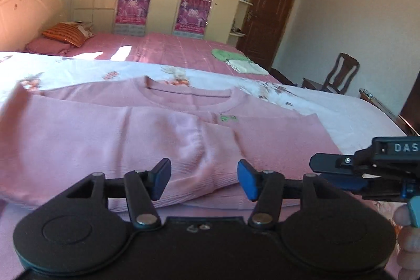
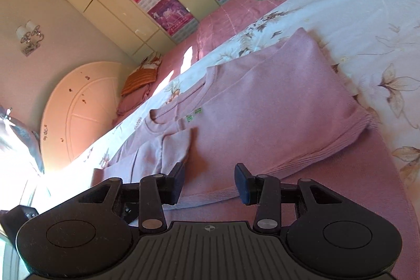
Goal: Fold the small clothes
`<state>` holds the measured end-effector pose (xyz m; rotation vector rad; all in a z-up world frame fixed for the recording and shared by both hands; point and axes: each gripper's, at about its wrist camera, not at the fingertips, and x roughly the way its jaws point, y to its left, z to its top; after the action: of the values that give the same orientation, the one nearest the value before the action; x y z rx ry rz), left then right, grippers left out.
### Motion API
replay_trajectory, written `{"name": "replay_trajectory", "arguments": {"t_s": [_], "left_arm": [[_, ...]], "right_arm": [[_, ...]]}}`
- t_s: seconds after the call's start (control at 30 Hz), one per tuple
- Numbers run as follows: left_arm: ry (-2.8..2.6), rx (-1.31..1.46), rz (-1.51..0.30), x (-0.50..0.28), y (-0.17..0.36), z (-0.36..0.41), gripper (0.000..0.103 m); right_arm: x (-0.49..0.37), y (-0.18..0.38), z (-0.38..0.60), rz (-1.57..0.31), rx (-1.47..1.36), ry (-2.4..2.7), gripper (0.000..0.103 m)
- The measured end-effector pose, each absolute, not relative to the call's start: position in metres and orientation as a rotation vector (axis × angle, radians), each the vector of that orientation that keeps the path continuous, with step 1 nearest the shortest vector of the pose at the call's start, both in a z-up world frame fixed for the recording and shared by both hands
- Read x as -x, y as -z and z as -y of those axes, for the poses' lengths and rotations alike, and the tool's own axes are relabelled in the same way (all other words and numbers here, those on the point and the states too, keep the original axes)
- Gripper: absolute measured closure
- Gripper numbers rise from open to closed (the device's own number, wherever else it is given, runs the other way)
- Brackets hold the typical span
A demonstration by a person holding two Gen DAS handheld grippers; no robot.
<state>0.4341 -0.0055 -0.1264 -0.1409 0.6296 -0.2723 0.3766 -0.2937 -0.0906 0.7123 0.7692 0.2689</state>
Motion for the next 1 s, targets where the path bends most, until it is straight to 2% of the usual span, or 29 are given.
{"name": "replay_trajectory", "arguments": {"t_s": [0.17, 0.37, 0.43, 0.67, 0.87, 1.0], "left_arm": [[0.081, 0.072, -0.608, -0.390, 0.122, -0.083, 0.048], [-0.055, 0.023, -0.662, -0.397, 0.131, -0.145, 0.048], [-0.060, -0.014, -0.658, -0.409, 0.132, -0.149, 0.050], [-0.022, -0.010, -0.670, -0.421, 0.137, -0.158, 0.060], [0.022, -0.001, -0.676, -0.417, 0.138, -0.157, 0.074], [0.033, -0.012, -0.697, -0.420, 0.142, -0.159, 0.074]], "right_arm": [[-0.405, 0.110, 0.261, -0.824, -0.713, -0.337, 0.061], [-0.428, 0.122, 0.235, -0.838, -0.686, -0.335, 0.062], [-0.432, 0.117, 0.230, -0.833, -0.639, -0.319, 0.098], [-0.414, 0.069, 0.247, -0.656, -0.507, -0.203, 0.098], [-0.414, 0.090, 0.253, -0.742, -0.451, -0.182, 0.098], [-0.408, 0.096, 0.255, -0.734, -0.449, -0.149, 0.098]]}}
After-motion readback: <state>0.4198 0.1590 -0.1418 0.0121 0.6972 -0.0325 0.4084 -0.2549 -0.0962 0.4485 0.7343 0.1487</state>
